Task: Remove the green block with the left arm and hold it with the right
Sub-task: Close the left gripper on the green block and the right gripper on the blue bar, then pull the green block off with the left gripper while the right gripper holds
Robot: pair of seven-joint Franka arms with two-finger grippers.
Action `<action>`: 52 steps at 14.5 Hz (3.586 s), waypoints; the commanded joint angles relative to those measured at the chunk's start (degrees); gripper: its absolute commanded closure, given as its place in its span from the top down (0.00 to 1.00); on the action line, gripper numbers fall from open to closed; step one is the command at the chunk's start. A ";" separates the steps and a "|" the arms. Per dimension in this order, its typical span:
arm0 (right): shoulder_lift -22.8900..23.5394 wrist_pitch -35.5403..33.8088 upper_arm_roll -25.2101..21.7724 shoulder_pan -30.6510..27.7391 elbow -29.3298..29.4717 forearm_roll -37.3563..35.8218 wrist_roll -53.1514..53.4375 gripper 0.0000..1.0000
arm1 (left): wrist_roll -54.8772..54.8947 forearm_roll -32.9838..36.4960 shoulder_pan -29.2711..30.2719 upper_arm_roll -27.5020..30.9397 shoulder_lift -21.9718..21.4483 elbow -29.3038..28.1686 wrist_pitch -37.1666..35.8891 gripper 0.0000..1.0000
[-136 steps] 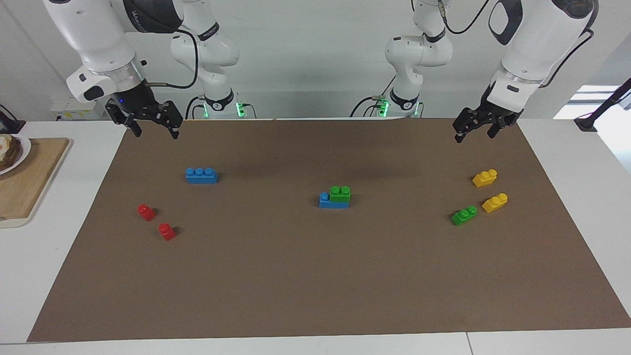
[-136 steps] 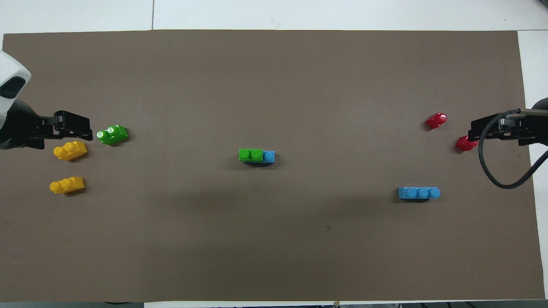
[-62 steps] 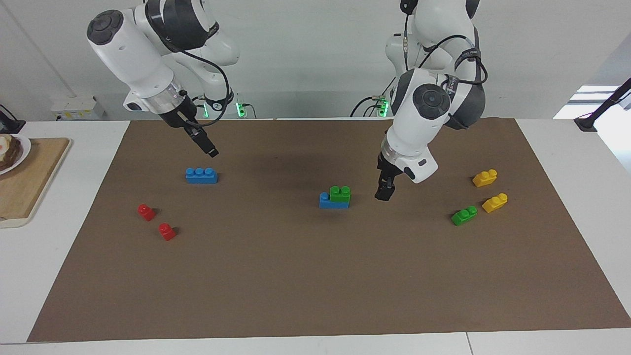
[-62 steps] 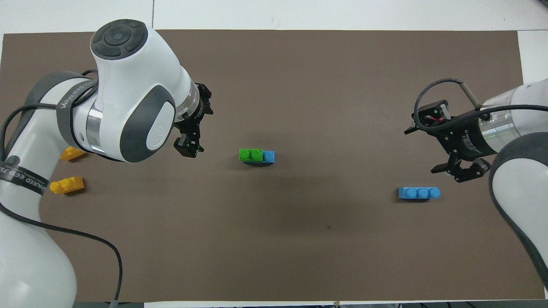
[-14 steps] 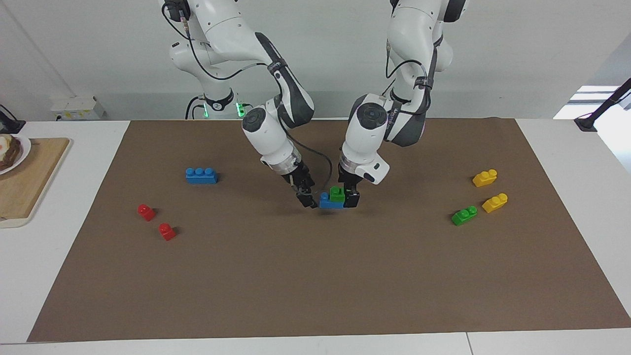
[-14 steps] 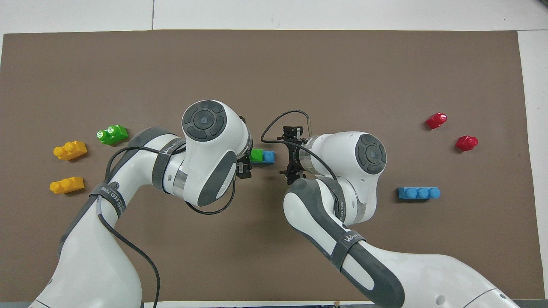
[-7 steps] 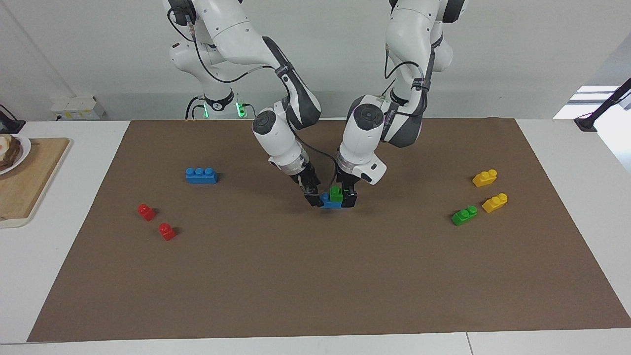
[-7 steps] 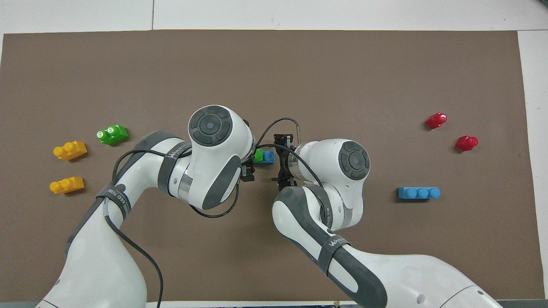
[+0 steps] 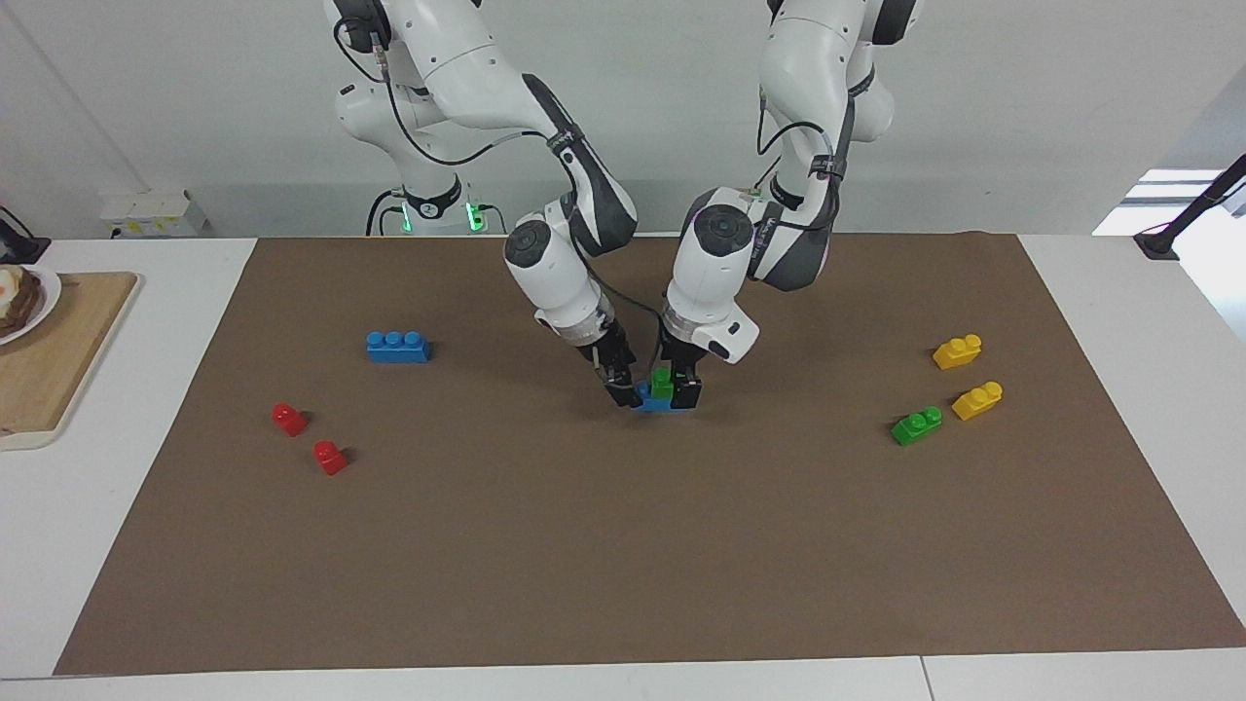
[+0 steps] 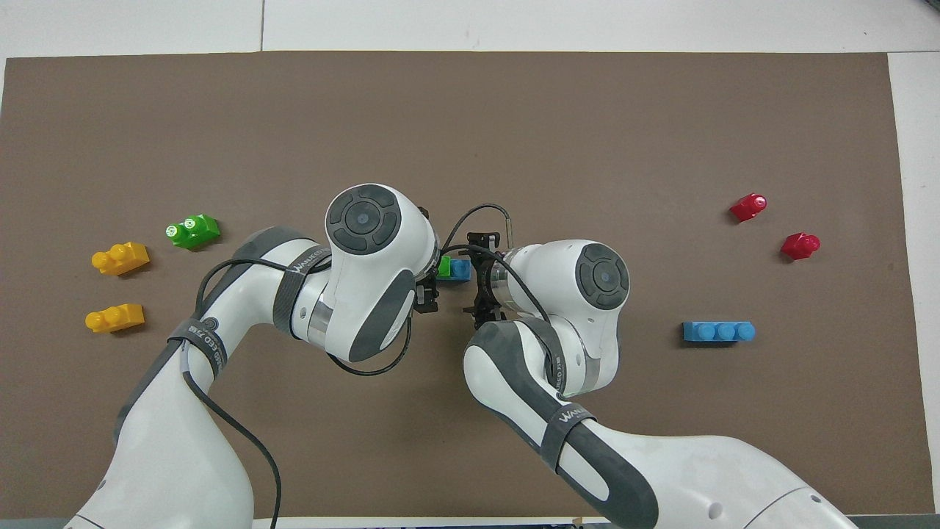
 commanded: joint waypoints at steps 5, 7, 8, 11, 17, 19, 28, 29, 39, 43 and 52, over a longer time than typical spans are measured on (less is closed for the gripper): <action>3.91 1.34 -0.04 0.64 3.29 2.20 0.33 0.97 | -1.10 0.90 -1.54 0.76 -0.63 -2.76 3.05 1.00; 4.00 1.34 -0.04 -0.06 3.20 2.20 0.07 0.97 | -1.10 0.90 -1.54 0.68 -0.63 -2.59 3.05 1.00; 4.09 1.34 -0.04 -0.15 3.20 2.20 0.07 0.95 | -1.01 0.90 -1.54 0.68 -0.63 -2.58 2.96 1.00; 4.35 1.42 -0.04 -0.32 3.20 2.20 -0.02 0.84 | -0.75 0.90 -1.63 0.68 -0.63 -2.15 2.17 0.96; 4.62 2.47 -0.04 -1.12 3.20 2.46 0.07 0.02 | -0.92 0.90 -1.72 0.68 -0.63 -2.06 1.64 0.92; 4.79 3.27 -0.04 -0.94 3.20 2.46 -0.28 0.00 | -0.66 0.90 -1.55 0.68 -0.71 -1.88 1.21 0.80; 4.97 3.27 -0.04 -1.03 3.11 2.55 -0.37 0.00 | -0.31 0.90 -1.19 0.59 -1.59 -1.27 -0.20 0.45; 4.97 3.27 -0.04 -1.12 3.11 2.46 -0.46 0.00 | -0.13 0.90 -1.11 0.59 -1.94 -1.27 -0.11 0.39; 4.88 2.40 -0.04 -1.29 3.64 2.46 -1.16 0.00 | 10.39 0.20 3.10 0.50 -8.53 -1.62 -7.83 0.14; 2.87 -6.20 -0.30 -3.83 8.37 2.29 -0.72 0.00 | 23.03 -0.15 9.08 0.50 -13.01 -2.32 -15.47 0.13; -5.57 -26.59 -0.48 -21.57 8.30 -0.34 -18.89 0.00 | 69.25 -0.16 25.42 0.76 -17.24 -5.40 -26.92 0.12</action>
